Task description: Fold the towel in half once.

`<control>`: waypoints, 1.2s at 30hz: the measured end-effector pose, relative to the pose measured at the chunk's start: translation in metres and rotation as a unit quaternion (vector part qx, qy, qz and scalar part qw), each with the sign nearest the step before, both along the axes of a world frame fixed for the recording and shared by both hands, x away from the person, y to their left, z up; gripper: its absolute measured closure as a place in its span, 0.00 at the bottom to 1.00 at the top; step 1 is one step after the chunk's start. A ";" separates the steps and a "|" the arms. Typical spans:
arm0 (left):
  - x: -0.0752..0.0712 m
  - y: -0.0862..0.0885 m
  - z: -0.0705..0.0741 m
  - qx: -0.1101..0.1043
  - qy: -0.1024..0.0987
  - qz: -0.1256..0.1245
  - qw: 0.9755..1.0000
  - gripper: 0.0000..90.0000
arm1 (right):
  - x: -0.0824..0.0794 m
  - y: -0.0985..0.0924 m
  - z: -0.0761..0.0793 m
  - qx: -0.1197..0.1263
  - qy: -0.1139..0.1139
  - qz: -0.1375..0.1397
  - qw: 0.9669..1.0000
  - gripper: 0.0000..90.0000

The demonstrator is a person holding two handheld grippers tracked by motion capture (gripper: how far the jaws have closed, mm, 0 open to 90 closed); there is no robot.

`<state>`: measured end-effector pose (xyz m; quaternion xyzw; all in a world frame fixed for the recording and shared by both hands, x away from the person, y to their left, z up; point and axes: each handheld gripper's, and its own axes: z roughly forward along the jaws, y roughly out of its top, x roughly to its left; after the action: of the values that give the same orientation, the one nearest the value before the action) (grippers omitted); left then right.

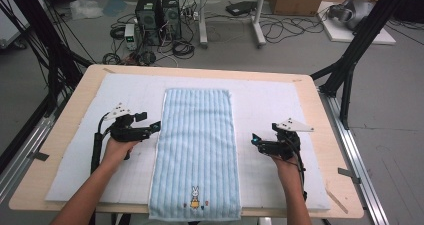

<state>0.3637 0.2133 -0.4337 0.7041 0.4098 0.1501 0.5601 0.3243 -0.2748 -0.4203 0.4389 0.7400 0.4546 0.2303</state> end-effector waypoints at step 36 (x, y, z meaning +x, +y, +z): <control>0.092 -0.027 -0.006 0.092 0.085 0.082 0.989 0.37 | 0.003 0.005 -0.001 0.016 0.017 0.016 1.000 0.13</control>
<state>0.4556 0.1864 -0.4401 0.7267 0.4968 0.1718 0.4422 0.3269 -0.2701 -0.4209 0.4385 0.7430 0.4629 0.2036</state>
